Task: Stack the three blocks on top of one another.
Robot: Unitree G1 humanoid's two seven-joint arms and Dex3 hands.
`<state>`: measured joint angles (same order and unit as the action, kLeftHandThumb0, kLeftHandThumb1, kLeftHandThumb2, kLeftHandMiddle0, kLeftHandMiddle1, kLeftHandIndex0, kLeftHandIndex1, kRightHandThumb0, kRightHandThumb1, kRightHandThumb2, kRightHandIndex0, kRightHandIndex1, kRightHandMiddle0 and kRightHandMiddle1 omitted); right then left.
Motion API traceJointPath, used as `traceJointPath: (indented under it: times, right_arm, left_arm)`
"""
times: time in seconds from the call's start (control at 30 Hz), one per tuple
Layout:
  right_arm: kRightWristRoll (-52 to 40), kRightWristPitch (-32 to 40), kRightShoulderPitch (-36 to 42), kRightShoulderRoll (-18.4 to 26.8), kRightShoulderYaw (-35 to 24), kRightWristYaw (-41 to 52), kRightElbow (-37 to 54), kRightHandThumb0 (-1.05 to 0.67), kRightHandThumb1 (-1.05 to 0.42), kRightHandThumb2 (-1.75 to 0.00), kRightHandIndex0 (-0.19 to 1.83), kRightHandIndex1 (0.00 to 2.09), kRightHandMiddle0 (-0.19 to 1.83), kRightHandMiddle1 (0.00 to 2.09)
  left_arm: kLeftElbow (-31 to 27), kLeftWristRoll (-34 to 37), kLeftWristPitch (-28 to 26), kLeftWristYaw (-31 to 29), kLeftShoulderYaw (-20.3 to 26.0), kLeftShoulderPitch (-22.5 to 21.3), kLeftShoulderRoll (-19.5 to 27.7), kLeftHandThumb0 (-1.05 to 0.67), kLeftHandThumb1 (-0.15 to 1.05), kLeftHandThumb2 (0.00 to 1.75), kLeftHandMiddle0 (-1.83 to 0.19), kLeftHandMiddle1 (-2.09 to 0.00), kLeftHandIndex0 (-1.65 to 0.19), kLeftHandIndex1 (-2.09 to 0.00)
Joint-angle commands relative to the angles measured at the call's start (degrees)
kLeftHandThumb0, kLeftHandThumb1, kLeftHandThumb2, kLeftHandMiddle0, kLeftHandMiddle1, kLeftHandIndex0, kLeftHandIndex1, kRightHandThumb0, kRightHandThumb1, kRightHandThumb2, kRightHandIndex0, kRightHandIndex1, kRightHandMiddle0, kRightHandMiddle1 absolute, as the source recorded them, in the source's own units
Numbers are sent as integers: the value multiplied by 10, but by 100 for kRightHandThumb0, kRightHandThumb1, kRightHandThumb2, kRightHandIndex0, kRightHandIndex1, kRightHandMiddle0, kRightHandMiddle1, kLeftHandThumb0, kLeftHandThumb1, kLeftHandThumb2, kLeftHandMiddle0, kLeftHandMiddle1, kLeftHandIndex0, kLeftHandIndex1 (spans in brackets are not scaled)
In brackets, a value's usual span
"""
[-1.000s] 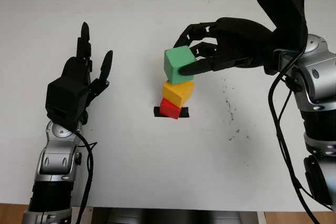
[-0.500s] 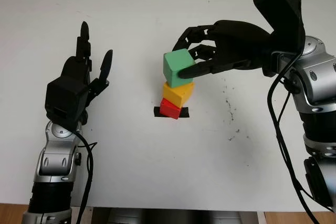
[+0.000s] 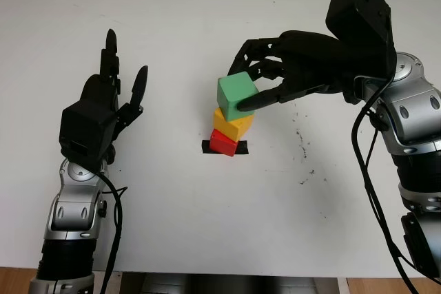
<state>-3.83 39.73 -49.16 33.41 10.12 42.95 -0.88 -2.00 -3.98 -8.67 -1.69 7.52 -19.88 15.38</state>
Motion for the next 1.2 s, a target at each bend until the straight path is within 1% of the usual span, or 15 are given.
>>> traceJointPath:
  times: [0.0, 0.17, 0.2, 0.23, 0.33, 0.4, 0.43, 0.53, 0.67, 0.77, 0.9, 1.0, 1.07, 1.13, 1.17]
  right_arm:
    - [5, -5, 5, 9, 5, 5, 2, -50, -96, -5, -2, 92, 28, 179]
    - [11, -13, 8, 11, 8, 17, 5, -55, -95, -5, 4, 82, 31, 175]
    - [7, -9, 8, 9, 5, 21, 4, -55, -95, -5, 3, 80, 28, 172]
    - [2, -6, 8, 8, 3, 27, 5, -56, -94, -5, -1, 75, 19, 163]
    - [0, -11, 9, 11, 4, 37, 10, -62, -92, -5, -6, 47, -1, 124]
    - [15, -35, 13, 19, 13, 37, 21, -66, -92, -5, -4, 29, -5, 95]
    - [22, -47, 15, 22, 15, 37, 25, -67, -89, -5, -4, 18, -7, 71]
    - [42, -91, 25, 34, 20, 39, 37, -70, -88, -5, -11, 7, -13, 43]
    - [52, -154, 45, 51, 11, 49, 56, -78, -86, -5, -19, 0, -19, 7]
    - [47, -165, 59, 57, -4, 50, 78, -83, -85, -5, -19, 0, -19, 1]
    - [47, -165, 78, 64, -23, 43, 114, -90, -86, -5, -19, 0, -19, 0]
    - [19, -157, 93, 58, -62, 32, 133, -95, -88, -6, -19, 0, -19, 0]
    - [-23, -137, 107, 22, -109, -4, 133, -95, -90, -7, -19, 0, -19, 0]
    - [-46, -145, 133, -21, -149, -64, 133, -94, -96, -8, -19, 0, -19, 0]
    - [-44, -155, 147, -38, -160, -96, 132, -92, -101, -15, -19, 0, -19, 0]
  left_arm:
    - [-10, 2, 5, 4, 4, 7, -4, -86, 105, 55, 15, -6, 16, -6]
    - [-12, 0, 1, 2, 2, 7, 0, -86, 105, 55, 16, -5, 17, -5]
    - [-12, 0, 1, 2, 2, 7, 0, -86, 105, 55, 16, -5, 17, -5]
    - [-12, 1, 2, 3, 3, 8, -2, -86, 105, 56, 16, -5, 16, -5]
    - [-10, 1, 9, 4, 3, 10, -2, -85, 105, 56, 16, -6, 16, -6]
    - [-8, 2, 14, 4, 4, 9, -3, -85, 105, 55, 15, -6, 16, -6]
    - [-8, 3, 16, 3, 4, 9, -2, -84, 105, 55, 16, -5, 17, -5]
    - [-8, 2, 15, -2, 3, 11, 2, -84, 105, 57, 17, -5, 18, -5]
    - [-9, 1, 14, 3, 5, 13, 0, -84, 105, 57, 16, -5, 17, -5]
    - [-6, 2, 16, 1, 4, 10, 0, -84, 105, 56, 17, -5, 17, -5]
    - [-3, 0, 13, 0, 3, 10, 1, -86, 105, 58, 17, -5, 17, -5]
    - [-1, 4, 15, -2, 3, 9, 0, -86, 105, 58, 17, -5, 18, -5]
    - [0, 4, 18, 1, 3, 10, -1, -85, 105, 58, 17, -5, 18, -5]
    - [3, 3, 19, 1, 4, 9, -1, -84, 105, 58, 17, -5, 18, -5]
    - [4, 4, 20, 1, 4, 9, -1, -85, 105, 57, 17, -5, 18, -5]
